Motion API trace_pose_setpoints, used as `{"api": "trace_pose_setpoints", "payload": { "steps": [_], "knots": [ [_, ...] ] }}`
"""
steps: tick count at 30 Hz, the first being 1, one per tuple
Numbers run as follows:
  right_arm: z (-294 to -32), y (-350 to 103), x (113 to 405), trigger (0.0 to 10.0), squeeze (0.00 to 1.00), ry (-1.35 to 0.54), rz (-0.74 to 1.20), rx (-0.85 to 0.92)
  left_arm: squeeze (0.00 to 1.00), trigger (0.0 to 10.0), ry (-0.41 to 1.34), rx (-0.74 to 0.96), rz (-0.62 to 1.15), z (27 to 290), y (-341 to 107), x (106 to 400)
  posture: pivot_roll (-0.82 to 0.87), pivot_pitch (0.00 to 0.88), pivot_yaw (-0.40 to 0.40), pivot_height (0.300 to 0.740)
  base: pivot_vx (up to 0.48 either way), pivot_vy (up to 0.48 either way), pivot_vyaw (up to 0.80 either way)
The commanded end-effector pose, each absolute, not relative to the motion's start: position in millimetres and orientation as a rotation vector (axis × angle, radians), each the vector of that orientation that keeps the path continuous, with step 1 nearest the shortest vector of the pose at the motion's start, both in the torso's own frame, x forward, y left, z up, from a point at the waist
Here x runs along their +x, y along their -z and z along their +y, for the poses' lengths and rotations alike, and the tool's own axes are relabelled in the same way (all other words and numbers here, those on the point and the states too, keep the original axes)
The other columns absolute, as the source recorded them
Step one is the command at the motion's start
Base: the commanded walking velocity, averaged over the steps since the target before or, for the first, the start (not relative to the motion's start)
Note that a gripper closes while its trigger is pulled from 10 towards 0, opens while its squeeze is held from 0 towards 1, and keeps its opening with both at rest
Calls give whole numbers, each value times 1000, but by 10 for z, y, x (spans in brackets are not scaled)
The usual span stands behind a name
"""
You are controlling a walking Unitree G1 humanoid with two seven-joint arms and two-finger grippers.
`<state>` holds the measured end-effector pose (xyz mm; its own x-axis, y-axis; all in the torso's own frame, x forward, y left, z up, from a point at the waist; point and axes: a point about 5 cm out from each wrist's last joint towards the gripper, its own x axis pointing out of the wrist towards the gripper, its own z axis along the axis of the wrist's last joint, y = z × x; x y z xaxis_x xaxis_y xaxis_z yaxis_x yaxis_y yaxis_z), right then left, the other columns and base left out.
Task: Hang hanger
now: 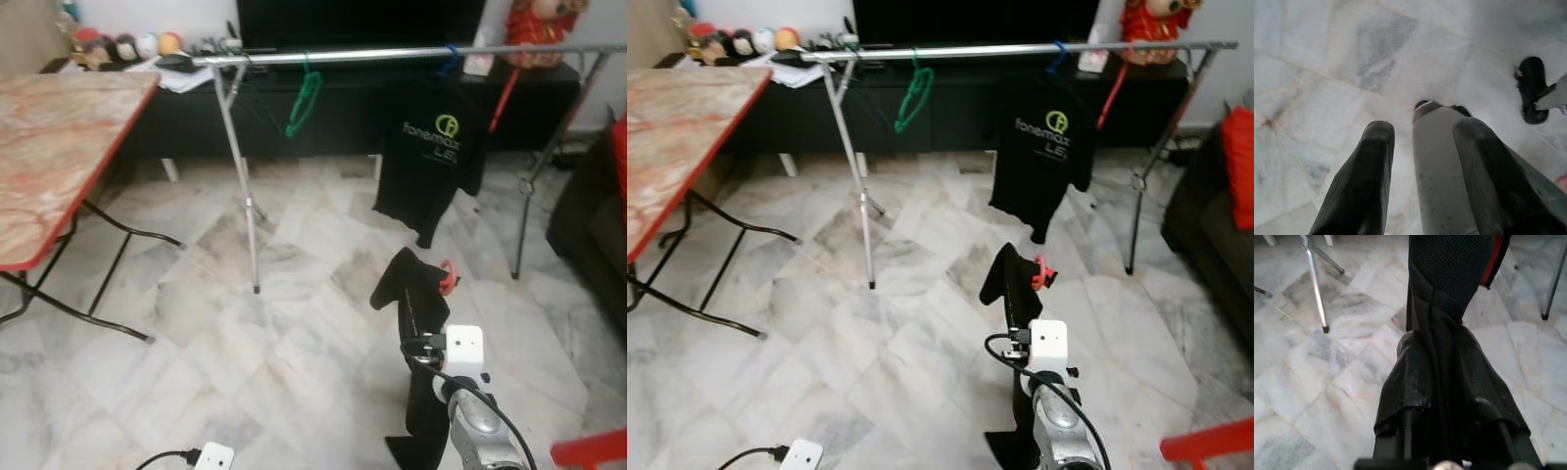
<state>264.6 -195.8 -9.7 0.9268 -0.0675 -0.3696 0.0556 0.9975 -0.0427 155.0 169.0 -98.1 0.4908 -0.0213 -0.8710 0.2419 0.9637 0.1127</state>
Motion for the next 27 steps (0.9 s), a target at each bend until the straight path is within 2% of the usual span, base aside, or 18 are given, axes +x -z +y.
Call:
{"api": "trace_pose_setpoints", "payload": {
  "steps": [1, 11, 27],
  "knots": [
    [-1888, 40, 2704, 10000, 0, 44, 343, -27, 0, 10000, 153, 245, 1103, 1756, 1030, 1416, -131, 0, -2, 740, 0, 431, 0],
    [-1880, 36, 2710, 10000, 0, 46, 342, -28, 0, 10000, 156, 249, 1101, 1762, 1028, 1419, -131, 0, -1, 740, 0, 364, 0],
    [-1870, 34, 2707, 10000, 0, 46, 339, -27, 0, 10000, 173, 257, 1094, 1763, 1027, 1415, -127, 0, 0, 740, 0, 0, 0]
  ]
}}
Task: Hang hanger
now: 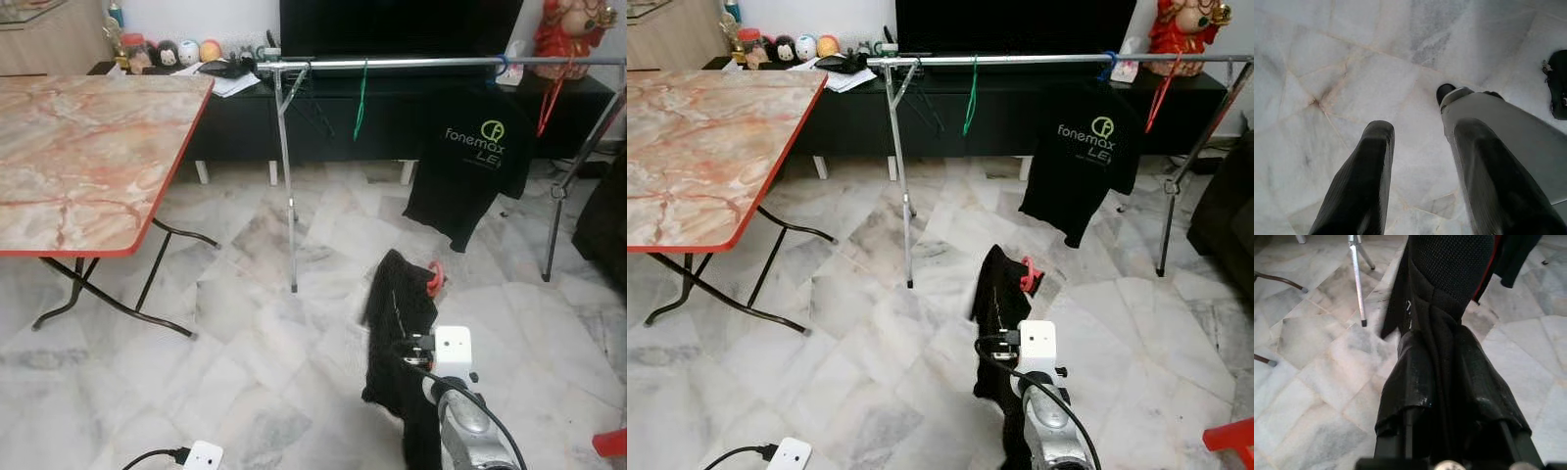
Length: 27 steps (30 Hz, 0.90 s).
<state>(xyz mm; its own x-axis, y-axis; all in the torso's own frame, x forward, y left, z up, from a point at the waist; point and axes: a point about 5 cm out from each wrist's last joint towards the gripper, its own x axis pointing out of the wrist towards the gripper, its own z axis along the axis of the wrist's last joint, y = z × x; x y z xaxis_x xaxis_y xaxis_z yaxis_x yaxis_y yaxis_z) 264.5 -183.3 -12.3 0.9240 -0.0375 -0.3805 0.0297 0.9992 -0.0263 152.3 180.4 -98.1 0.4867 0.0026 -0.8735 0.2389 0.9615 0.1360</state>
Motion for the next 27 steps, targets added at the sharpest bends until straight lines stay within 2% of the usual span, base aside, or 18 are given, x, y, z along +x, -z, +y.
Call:
{"api": "trace_pose_setpoints", "payload": {
  "steps": [1, 27],
  "knots": [
    [-1868, 33, 2707, 10000, 0, 46, 338, -26, 0, 10000, 176, 259, 1095, 1762, 1028, 1413, -126, 0, 0, 740, 0, 0, 0],
    [-1843, 36, 2706, 10000, 0, 38, 338, -36, 0, 10000, 178, 257, 1098, 1756, 1030, 1411, -120, 0, 2, 740, 0, 0, 0]
  ]
}}
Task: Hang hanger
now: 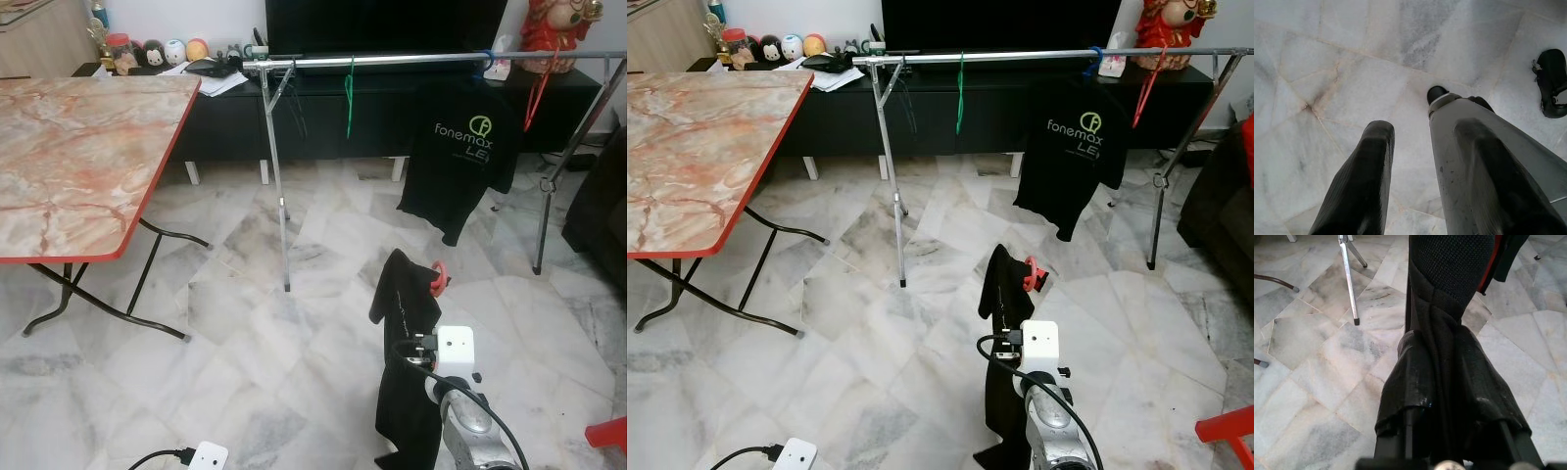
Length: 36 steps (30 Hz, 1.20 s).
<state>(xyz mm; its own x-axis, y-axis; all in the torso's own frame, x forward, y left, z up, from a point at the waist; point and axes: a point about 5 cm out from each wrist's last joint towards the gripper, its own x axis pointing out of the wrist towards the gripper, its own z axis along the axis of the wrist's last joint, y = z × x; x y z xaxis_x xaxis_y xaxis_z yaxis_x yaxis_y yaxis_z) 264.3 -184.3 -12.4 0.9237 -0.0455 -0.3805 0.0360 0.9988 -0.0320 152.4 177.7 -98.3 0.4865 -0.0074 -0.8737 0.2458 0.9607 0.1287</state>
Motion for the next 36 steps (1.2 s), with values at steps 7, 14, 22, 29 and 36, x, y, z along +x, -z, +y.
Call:
{"api": "trace_pose_setpoints", "payload": {
  "steps": [7, 14, 22, 29, 36],
  "knots": [
    [-1841, 36, 2707, 10000, 0, 38, 339, -38, 0, 10000, 177, 254, 1098, 1750, 1032, 1406, -121, 0, 1, 740, -177, 0, 0],
    [-1832, 35, 2713, 10000, 0, 37, 340, -37, 0, 10000, 175, 253, 1098, 1753, 1032, 1405, -120, 0, 3, 740, -252, 0, 0],
    [-1827, 38, 2714, 10000, 0, 36, 342, -38, 0, 10000, 173, 253, 1099, 1756, 1032, 1403, -119, 0, 2, 740, -256, 0, 0],
    [-1825, 37, 2713, 10000, 0, 38, 340, -36, 0, 10000, 173, 254, 1099, 1761, 1033, 1400, -119, 0, 2, 740, -258, 0, 0],
    [-1814, 34, 2714, 10000, 0, 35, 338, -37, 0, 10000, 172, 254, 1100, 1768, 1034, 1396, -120, 0, 3, 740, -258, 0, 0]
  ]
}}
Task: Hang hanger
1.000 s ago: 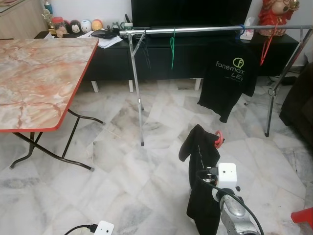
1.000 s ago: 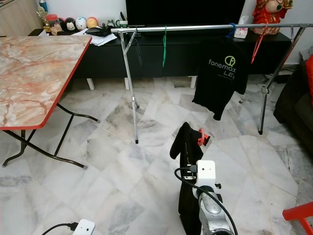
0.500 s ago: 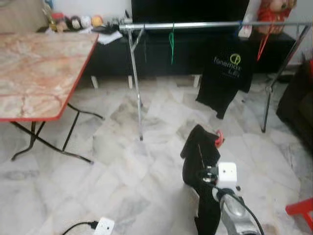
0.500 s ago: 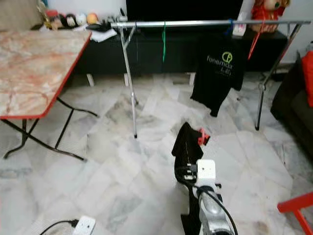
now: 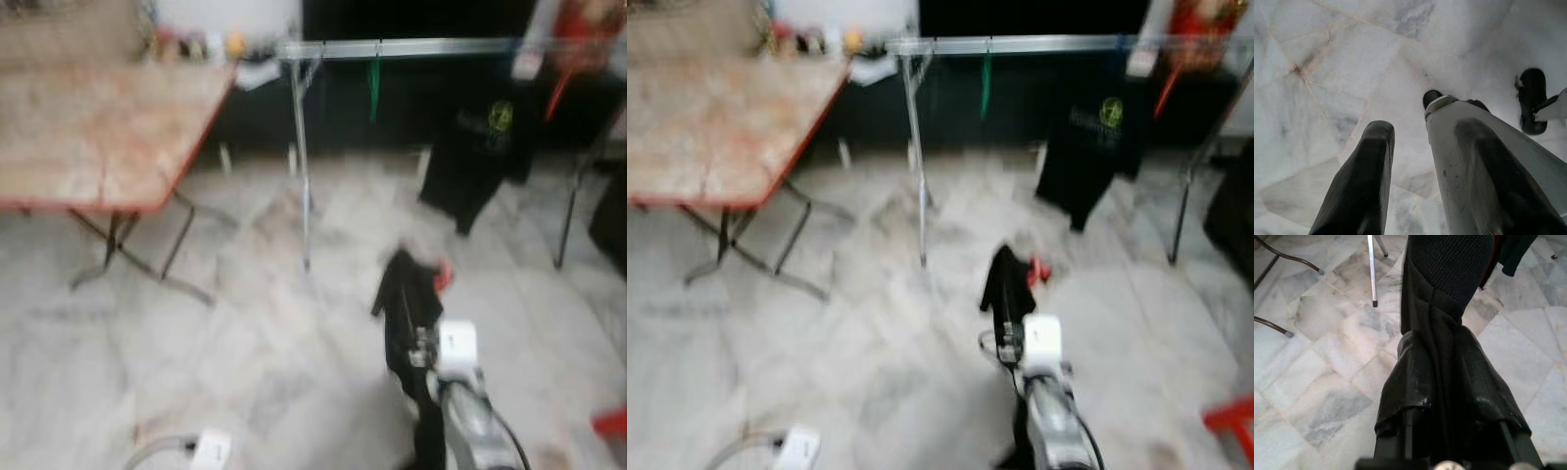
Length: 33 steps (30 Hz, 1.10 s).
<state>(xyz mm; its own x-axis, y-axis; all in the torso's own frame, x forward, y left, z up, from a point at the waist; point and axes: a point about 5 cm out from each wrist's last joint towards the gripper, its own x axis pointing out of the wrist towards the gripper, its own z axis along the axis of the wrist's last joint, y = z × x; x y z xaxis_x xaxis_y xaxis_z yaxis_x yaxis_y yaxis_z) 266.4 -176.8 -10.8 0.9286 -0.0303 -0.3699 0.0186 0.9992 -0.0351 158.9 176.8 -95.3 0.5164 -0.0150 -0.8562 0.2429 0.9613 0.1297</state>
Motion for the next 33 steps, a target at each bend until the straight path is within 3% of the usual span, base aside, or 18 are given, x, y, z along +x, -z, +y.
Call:
{"api": "trace_pose_setpoints", "payload": {
  "steps": [1, 13, 18, 19, 21, 25, 30, 33],
  "knots": [
    [-1814, 34, 2715, 10000, 0, 34, 338, -39, 0, 10000, 173, 254, 1100, 1768, 1034, 1394, -120, 0, 3, 740, -259, 0, 0],
    [-1825, 16, 2727, 10000, 0, 19, 336, -74, 0, 10000, 181, 282, 1061, 1781, 1004, 1465, -124, 0, 4, 740, -107, 0, 0],
    [-1863, -1, 2740, 10000, 0, 5, 340, -100, 0, 10000, 212, 307, 949, 1756, 894, 1711, -123, 0, 3, 740, 0, 0, 0],
    [-1895, -10, 2752, 10000, 0, -5, 349, -118, 0, 10000, 220, 313, 865, 1729, 784, 1928, -115, 0, -1, 740, 0, 0, 0],
    [-1903, -12, 2755, 10000, 0, -7, 351, -122, 0, 10000, 223, 315, 843, 1720, 754, 1984, -115, 0, -1, 740, 0, 0, 0],
    [-1929, -41, 2802, 10000, 0, -95, 379, -221, 0, 10000, 276, 346, 613, 1631, 429, 2444, -120, 0, 2, 740, 0, 0, 0],
    [-1924, -99, 2818, 10000, 0, -271, 385, -297, 0, 10000, 343, 339, 434, 1579, 138, 2725, -120, 0, 6, 740, 0, 0, 0],
    [-1924, -139, 2749, 10000, 0, -490, 396, -379, 0, 10000, 485, 399, 332, 1525, -39, 2830, -120, 0, 6, 740, 0, 0, 0]
  ]
}}
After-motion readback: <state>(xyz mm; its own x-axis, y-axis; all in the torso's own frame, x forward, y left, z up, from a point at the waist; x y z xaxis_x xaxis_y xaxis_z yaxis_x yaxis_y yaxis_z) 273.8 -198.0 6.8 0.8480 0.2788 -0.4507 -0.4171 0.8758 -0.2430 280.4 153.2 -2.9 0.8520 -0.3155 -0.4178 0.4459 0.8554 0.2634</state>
